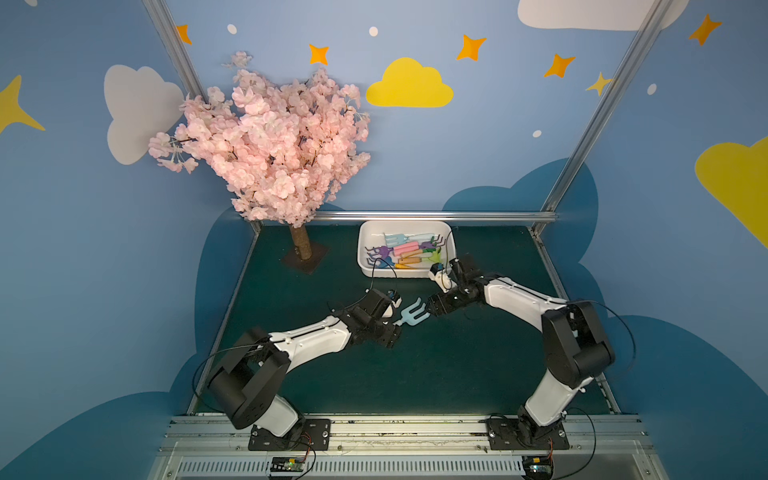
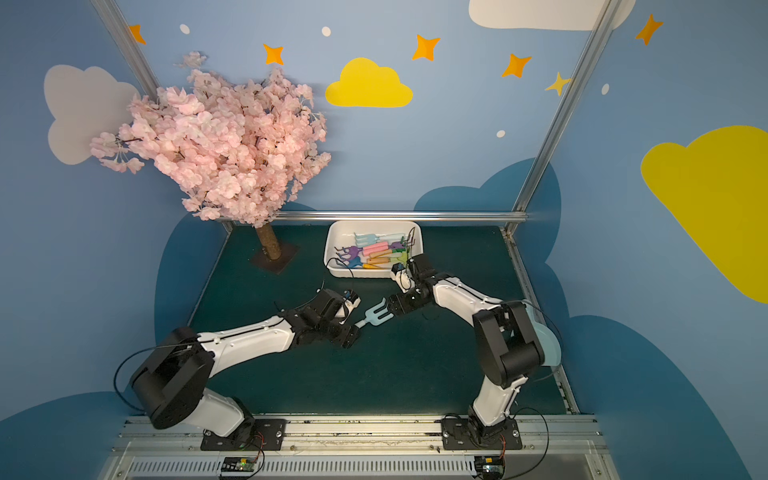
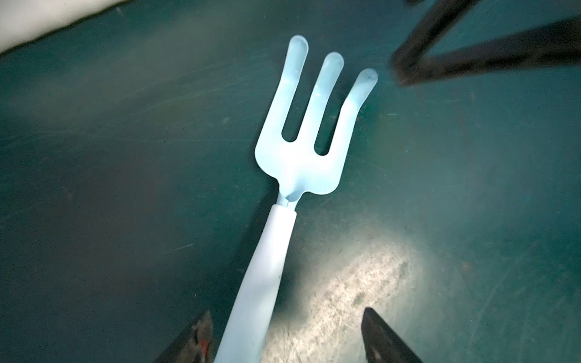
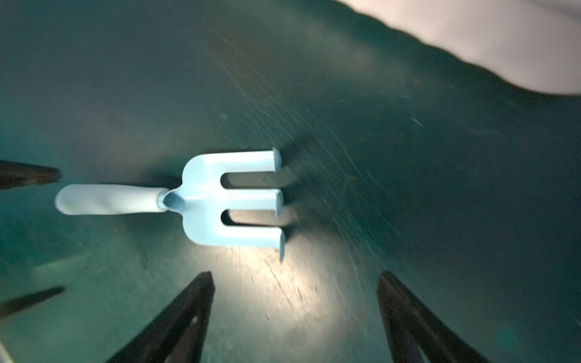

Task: Take the hand rake out of the storage box
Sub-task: Place the rake at the center of the board.

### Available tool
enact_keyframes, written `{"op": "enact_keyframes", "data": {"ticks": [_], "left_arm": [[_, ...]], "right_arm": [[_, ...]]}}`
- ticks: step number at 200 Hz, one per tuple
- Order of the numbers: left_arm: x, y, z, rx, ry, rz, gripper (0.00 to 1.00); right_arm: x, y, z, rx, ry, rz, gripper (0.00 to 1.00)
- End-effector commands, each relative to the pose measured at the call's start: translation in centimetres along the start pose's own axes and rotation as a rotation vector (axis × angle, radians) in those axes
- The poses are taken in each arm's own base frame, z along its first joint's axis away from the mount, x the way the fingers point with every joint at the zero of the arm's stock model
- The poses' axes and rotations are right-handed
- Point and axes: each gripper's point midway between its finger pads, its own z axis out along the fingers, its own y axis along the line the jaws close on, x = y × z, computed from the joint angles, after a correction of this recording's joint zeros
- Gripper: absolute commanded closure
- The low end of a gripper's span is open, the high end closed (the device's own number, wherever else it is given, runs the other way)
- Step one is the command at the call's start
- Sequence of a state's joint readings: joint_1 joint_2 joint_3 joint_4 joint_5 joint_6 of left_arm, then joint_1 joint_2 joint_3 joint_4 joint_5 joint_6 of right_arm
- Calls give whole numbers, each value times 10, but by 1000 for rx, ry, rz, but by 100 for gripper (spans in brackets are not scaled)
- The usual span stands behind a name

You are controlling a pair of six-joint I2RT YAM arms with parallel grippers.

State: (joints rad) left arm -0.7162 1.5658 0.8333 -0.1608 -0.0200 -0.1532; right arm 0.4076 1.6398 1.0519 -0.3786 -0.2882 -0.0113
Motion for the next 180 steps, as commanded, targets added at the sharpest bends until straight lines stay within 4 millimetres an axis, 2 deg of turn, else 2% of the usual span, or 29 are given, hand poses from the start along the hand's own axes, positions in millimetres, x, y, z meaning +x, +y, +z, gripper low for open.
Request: {"op": "enact_keyframes", "data": {"ticks": [1,27,46,57,81,87,91,111,132,166,174,180], "left_arm": [[14,5,11,-43,86,16,27],[15,9,30,-77,139,26,35],[19,12,41,-92,181,23,42],[20,12,45,-90,192,20,44],[21,14,48,-104,202,8,65],[20,14,46,-110,199,3,69],[19,15,45,-114,196,0,72],[14,20,34,-150,173,-26,84],[8,33,18,-227,130,-78,86],[9,82,-9,-365,90,-303,91],[11,93,-12,-380,75,-356,97],[13,102,-14,-408,68,-394,98]], "right_arm": [[-18,-9,-42,-62,-191,120,9],[-7,-21,-65,-47,-279,186,8],[-4,-30,-72,-12,-349,218,8],[-1,-44,-74,53,-386,236,7],[5,-68,-82,105,-426,332,6],[1,-70,-86,90,-449,343,6],[10,-70,-81,78,-438,358,6],[12,-76,-82,49,-473,403,6],[19,-88,-82,67,-467,472,6],[21,-93,-85,45,-473,514,6],[21,-93,-84,40,-471,514,6],[20,-92,-85,41,-472,501,6]]}}
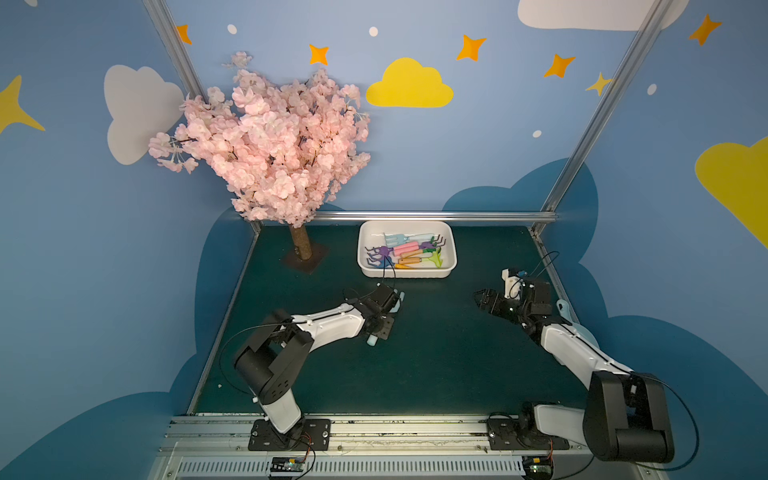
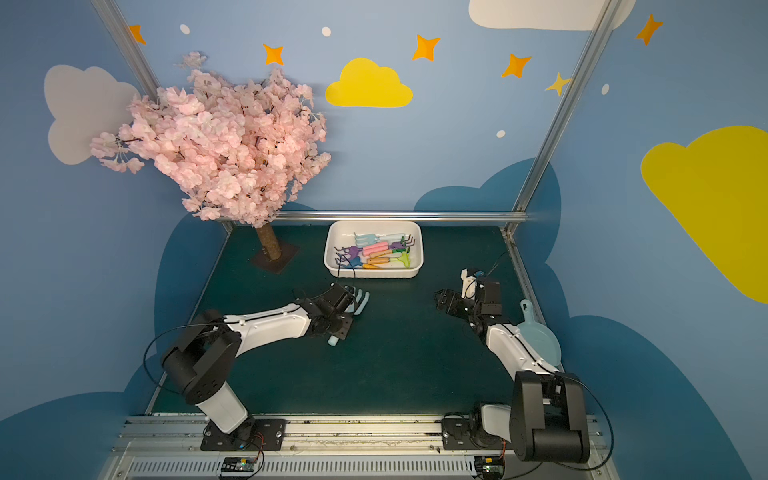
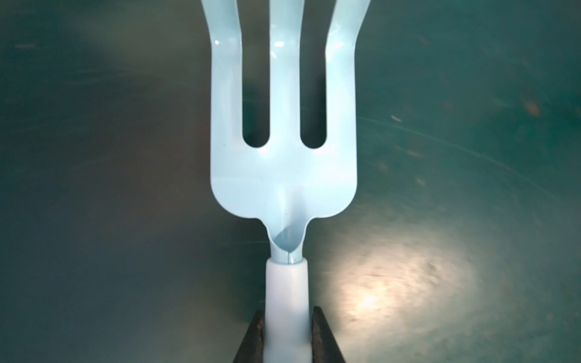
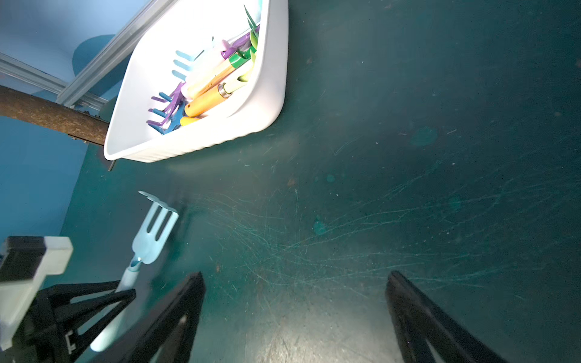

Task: Take the hand rake out of the storage box
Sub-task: Place the rake at the center of the board.

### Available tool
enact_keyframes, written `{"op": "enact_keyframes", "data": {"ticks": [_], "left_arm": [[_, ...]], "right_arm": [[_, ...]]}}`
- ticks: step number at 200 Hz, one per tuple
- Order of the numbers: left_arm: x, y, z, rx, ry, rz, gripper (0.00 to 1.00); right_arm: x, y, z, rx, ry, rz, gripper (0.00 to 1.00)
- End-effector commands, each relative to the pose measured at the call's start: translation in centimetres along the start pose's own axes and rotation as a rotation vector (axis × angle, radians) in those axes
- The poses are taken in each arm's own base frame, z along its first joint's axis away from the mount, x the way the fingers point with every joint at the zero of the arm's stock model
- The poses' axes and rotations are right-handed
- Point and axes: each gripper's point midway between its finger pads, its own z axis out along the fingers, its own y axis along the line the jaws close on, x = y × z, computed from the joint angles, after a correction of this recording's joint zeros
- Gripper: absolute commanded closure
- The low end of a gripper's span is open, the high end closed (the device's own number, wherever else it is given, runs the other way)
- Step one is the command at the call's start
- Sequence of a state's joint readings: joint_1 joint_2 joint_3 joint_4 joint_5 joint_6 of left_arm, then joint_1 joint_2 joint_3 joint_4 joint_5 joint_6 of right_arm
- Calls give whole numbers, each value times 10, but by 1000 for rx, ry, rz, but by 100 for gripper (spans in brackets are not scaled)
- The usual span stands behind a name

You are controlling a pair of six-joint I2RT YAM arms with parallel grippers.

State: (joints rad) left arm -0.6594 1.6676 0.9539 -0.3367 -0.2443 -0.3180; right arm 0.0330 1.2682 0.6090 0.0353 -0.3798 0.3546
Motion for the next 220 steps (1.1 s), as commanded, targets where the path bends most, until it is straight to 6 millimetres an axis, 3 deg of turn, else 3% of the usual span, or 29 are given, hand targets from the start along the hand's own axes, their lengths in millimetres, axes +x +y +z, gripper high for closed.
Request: {"op": "enact_keyframes", "data": {"ticks": [1,18,114,143,168,206,220], "left_arm": [[1,47,-5,-120,-13,-205,98],[2,59,-2,-163,-2,-250,98],[-5,60,25,-175,70,-279,90],[-1,62,25,-186,80,-272,76],[-2,62,22,-192,79,-263,62],[-5,58,16,-174,67,-254,56],[-7,57,11,-170,56,-254,52]], "right_arm": [[-4,6,-2,-41,-17,0,6],[-3,1,1,-23,-5,-6,6],[-1,3,6,-39,43,7,6],[-1,4,6,-43,49,12,6],[-2,16,3,-109,50,8,6],[-6,24,-3,-109,25,-12,7],[-10,34,-2,-110,25,-48,15]]}}
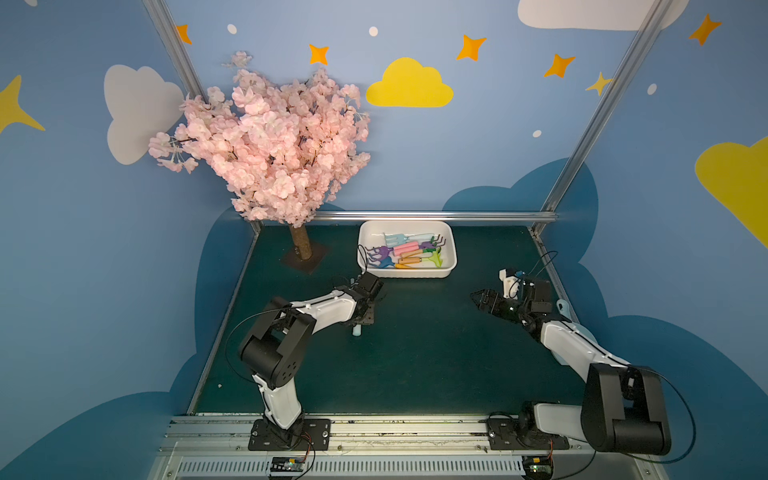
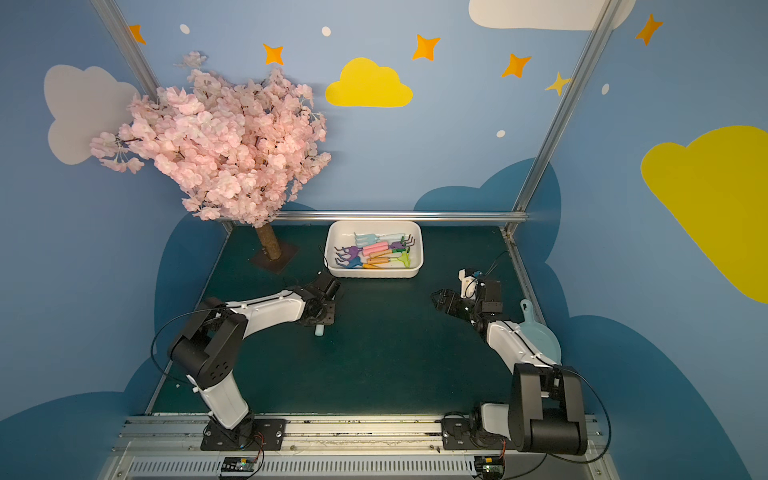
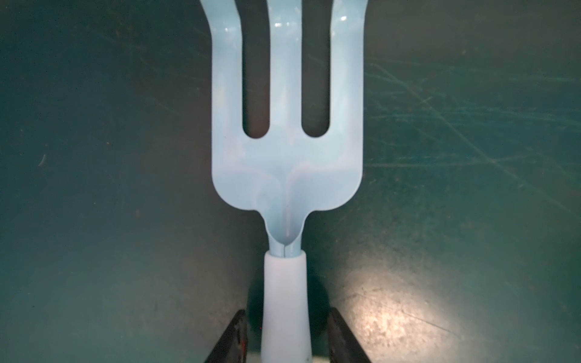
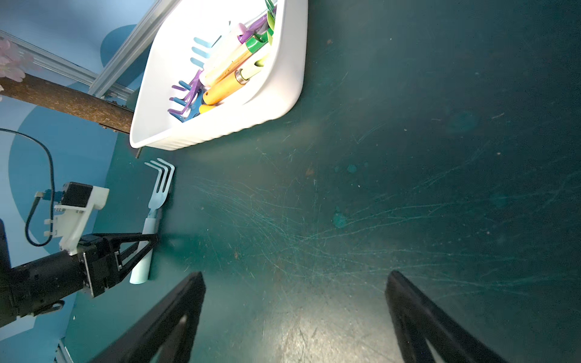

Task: Take the hand rake out of the storage box
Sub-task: Place the rake at the center of the board, then pick up the rake from the storage box.

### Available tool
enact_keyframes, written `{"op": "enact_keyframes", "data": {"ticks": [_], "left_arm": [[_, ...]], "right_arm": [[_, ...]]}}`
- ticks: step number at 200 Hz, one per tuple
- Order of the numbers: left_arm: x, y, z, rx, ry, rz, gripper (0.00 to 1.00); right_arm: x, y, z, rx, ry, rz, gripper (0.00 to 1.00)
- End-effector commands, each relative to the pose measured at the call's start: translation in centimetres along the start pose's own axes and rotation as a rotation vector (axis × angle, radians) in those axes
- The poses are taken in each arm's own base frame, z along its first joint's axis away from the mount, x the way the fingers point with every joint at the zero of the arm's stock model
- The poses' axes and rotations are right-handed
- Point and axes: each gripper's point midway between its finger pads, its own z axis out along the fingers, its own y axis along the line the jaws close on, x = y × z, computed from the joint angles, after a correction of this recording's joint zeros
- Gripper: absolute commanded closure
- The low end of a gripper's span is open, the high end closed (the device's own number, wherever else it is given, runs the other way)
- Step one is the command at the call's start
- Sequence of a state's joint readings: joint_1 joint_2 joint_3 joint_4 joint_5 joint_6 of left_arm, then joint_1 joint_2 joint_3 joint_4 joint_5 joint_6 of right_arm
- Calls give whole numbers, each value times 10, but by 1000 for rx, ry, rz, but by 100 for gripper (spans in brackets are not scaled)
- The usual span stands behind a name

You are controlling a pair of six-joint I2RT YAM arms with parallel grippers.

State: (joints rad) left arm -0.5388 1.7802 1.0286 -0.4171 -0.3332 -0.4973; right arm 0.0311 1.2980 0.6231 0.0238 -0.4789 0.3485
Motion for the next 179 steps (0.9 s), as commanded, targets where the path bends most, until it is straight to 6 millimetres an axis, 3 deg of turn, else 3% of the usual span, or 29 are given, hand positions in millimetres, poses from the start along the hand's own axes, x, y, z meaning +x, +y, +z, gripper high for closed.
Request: {"op": "enact_keyframes", "data": {"ticks": [1,9,13,19,23,48,78,96,128,179], "left_arm": [[-6,-1,-13,11,-19,8,52],[-8,0,-18,12,-30,6,45],[-8,2,-21,7,-36,5,33],[-10,3,-27,-2,-52,4,5],[-11,4,-32,-10,-67,7,0],[-18,10,-66,-37,-193,24,0],[-16,14,-92,80,-336,4,0],[-13,14,-101,157,-433,24,0],[-4,28,-109,206,-485,12,0],[0,27,-123,278,-523,8,0]], "right_arm": [[-18,25,-5,-26,-30,-63,16],[-25,34,-3,-19,-32,-95,23],[-26,39,-2,-14,-28,-110,27],[-30,47,0,-5,-25,-137,31],[-32,51,2,4,-20,-150,32],[-50,79,19,57,-5,-258,34],[-71,95,61,126,41,-324,42],[-76,89,90,198,82,-345,48],[-93,76,137,288,142,-355,68],[-112,51,178,450,212,-385,68]]}}
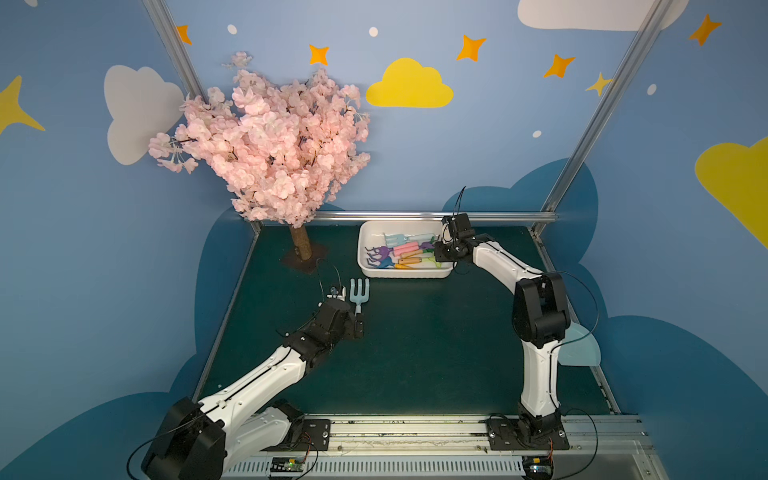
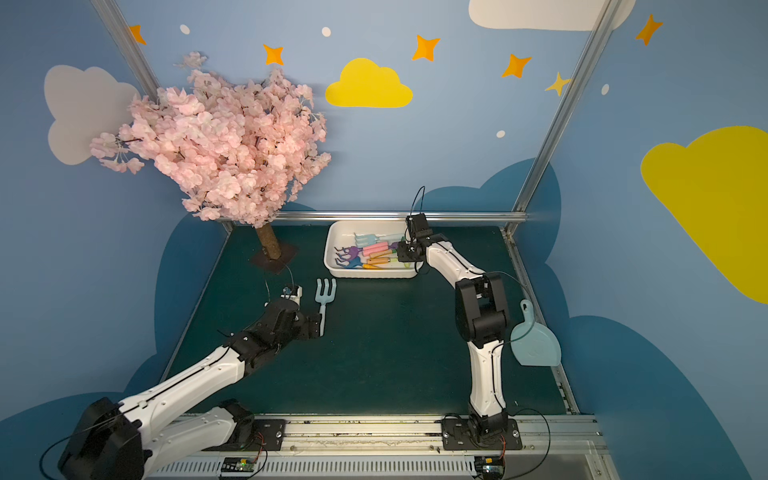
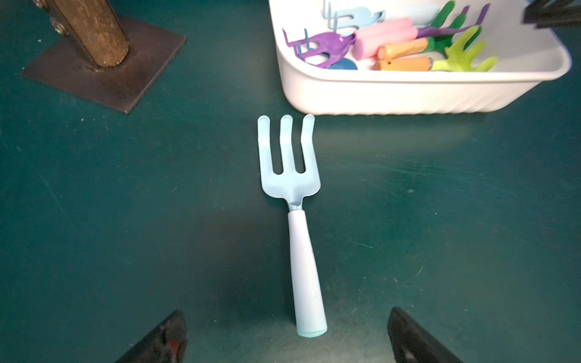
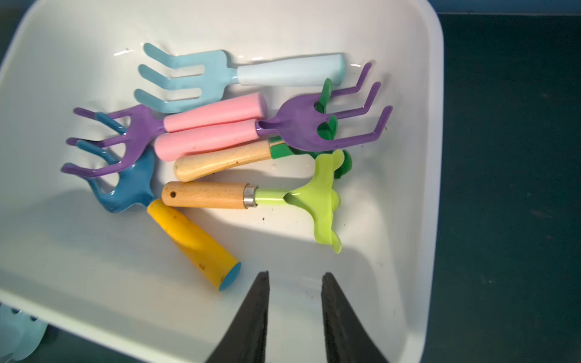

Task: Take the hand rake out of the storage box
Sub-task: Pick up the rake from the storage box.

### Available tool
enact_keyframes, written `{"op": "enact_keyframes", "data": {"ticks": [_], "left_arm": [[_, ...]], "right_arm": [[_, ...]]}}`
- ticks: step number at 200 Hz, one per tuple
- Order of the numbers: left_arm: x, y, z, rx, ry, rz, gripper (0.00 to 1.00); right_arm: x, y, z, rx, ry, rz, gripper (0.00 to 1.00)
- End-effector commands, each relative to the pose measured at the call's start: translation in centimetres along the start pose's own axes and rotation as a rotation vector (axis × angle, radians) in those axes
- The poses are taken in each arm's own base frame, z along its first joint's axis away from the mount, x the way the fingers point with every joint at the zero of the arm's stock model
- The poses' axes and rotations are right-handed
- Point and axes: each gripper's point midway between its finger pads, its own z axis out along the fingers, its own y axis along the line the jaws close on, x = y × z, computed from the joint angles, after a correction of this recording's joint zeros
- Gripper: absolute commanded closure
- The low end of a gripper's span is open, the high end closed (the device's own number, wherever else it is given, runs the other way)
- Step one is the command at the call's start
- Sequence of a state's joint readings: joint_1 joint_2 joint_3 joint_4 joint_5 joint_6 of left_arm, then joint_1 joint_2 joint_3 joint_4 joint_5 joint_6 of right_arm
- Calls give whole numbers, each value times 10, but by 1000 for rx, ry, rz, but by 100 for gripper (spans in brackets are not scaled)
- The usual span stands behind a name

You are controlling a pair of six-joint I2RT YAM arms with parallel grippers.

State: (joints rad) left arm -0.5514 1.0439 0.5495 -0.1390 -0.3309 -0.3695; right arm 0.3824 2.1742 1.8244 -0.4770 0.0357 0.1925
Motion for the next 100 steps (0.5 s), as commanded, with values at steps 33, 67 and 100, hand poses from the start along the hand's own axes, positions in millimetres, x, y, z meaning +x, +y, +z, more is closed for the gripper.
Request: {"op": "enact_keyframes", "data": {"ticks": [33,67,100], "left_arm": [[-10,-10,-5,81,-66,6,0],[-9,-14,-1,90,-48,15,0],[-7,-14,4,83,-28,21,0]], "right_arm": [[0,-17,29,132,70,-50,67],[-12,-21,41,178,13,-45,67],[-23,-20,46,184,-36,-16,67]]}}
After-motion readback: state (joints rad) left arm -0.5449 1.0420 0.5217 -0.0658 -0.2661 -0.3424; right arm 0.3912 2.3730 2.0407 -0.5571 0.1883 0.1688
